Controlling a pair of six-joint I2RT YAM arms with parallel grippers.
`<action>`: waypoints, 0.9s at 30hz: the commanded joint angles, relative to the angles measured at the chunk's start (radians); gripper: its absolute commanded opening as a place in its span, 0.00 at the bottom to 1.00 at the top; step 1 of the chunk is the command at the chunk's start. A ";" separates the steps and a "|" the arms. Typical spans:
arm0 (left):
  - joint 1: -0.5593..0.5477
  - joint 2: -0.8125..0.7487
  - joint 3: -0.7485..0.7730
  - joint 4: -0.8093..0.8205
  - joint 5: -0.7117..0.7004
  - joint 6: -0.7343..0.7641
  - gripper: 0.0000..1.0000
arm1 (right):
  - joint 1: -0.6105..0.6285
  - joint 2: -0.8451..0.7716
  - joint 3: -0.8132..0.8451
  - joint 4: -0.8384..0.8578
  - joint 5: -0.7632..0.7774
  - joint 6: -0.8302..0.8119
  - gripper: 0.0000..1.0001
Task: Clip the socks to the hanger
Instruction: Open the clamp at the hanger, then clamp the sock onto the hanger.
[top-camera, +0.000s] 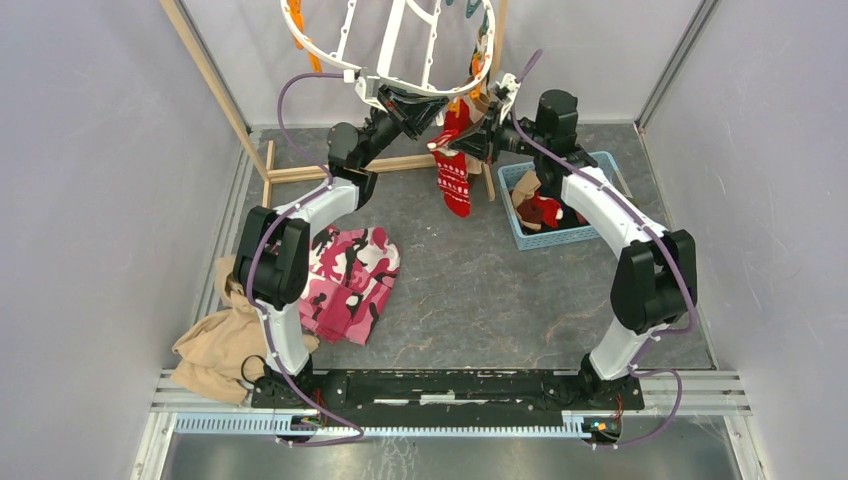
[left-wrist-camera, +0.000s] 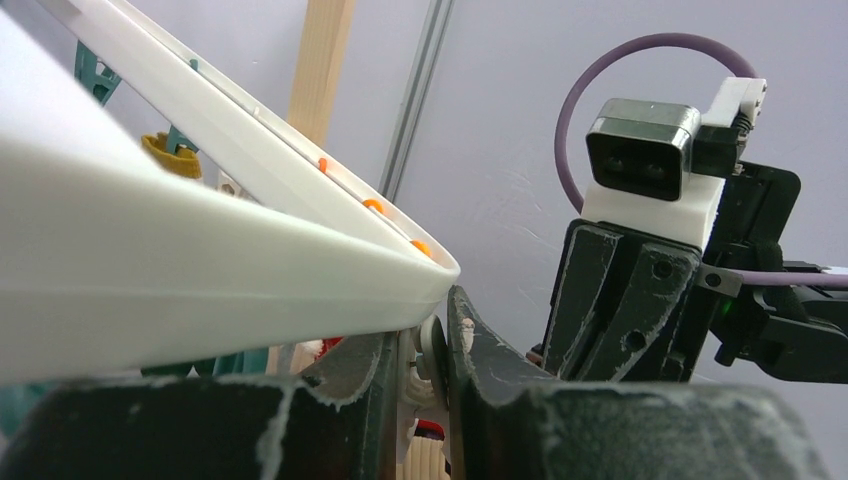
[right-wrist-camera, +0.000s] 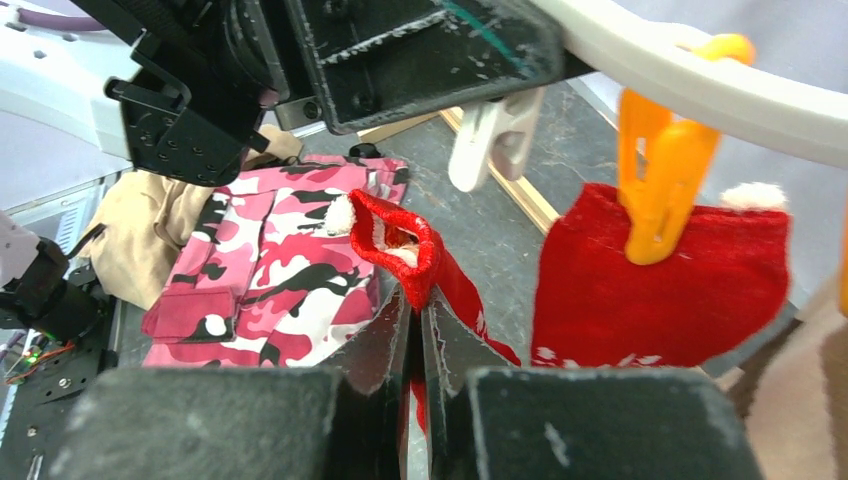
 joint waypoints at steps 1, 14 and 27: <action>0.003 -0.039 0.028 0.063 0.002 -0.074 0.02 | 0.026 0.007 0.053 0.019 0.001 0.025 0.08; 0.006 -0.028 0.025 0.142 0.026 -0.150 0.02 | 0.031 0.091 0.068 0.240 0.015 0.358 0.05; 0.010 -0.021 0.026 0.151 0.033 -0.160 0.02 | 0.021 0.136 0.103 0.382 -0.003 0.543 0.02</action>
